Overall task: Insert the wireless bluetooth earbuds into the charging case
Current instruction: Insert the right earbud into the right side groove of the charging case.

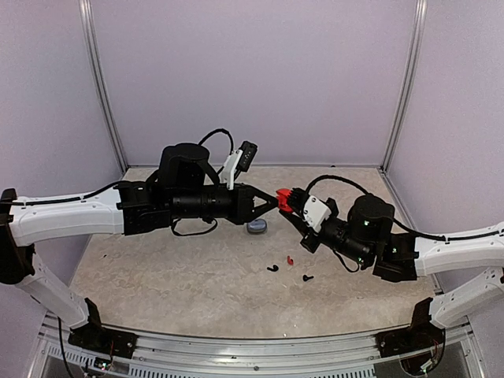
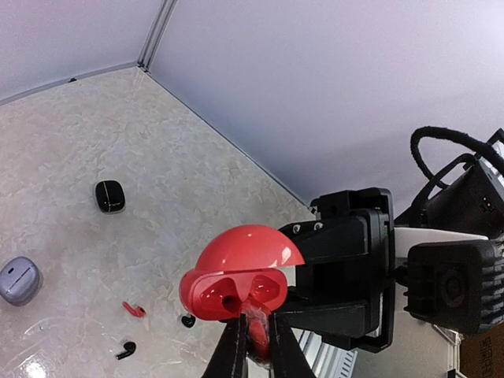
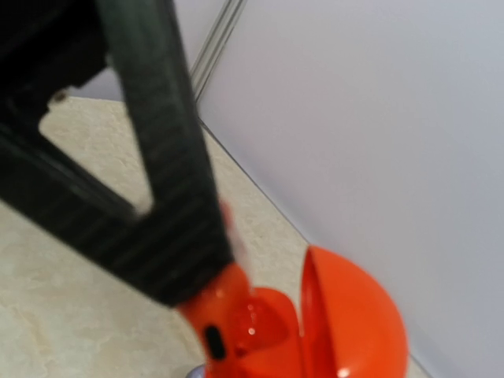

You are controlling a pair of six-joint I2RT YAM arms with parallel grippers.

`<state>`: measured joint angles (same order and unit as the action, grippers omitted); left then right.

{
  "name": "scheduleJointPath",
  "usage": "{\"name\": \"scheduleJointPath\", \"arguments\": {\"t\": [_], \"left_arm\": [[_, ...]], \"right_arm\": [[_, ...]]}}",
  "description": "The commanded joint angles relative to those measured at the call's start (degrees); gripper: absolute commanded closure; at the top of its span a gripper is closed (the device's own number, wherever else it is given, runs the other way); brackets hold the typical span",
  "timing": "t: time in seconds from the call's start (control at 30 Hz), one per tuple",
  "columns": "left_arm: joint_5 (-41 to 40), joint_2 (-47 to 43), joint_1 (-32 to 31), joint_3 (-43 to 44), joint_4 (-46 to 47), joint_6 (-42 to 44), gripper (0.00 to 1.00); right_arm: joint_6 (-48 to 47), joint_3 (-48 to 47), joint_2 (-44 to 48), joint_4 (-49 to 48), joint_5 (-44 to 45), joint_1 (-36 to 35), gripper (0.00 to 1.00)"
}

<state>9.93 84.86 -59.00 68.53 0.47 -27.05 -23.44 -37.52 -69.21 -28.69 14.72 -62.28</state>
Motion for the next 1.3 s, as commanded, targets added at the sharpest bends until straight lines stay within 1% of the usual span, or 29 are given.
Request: {"name": "scheduleJointPath", "arguments": {"t": [0.0,0.3,0.63,0.83,1.03,1.17,1.27], "left_arm": [[-1.46,-1.13,1.43,1.41,-0.29,-1.15,0.91],[-2.03,-0.50,1.40,1.41,-1.96,-1.17,0.89],[-2.02,-1.06,0.89,1.05,-0.93,-0.04,0.67],[-1.65,-2.62,0.35,-0.11,1.39,1.47,0.62],[0.88,-5.13,-0.81,-2.75,6.05,3.68,0.53],[-0.71,-7.80,-1.55,-4.73,8.51,4.76,0.52],[-3.23,-9.18,-1.02,-6.39,8.50,4.98,0.55]], "right_arm": [[-2.11,0.87,0.83,-3.13,0.39,-1.64,0.94],[-2.57,0.78,1.04,-3.32,0.54,-1.96,0.94],[-0.47,1.08,1.61,-3.30,-0.17,-2.01,0.94],[1.58,1.26,1.74,-3.37,-0.32,-1.95,0.95],[4.35,1.39,1.12,-3.69,-1.01,-1.81,0.95],[6.24,1.44,0.92,-3.66,-0.97,-1.41,0.95],[8.02,1.55,1.09,-3.45,-1.78,-0.81,0.95]]}}
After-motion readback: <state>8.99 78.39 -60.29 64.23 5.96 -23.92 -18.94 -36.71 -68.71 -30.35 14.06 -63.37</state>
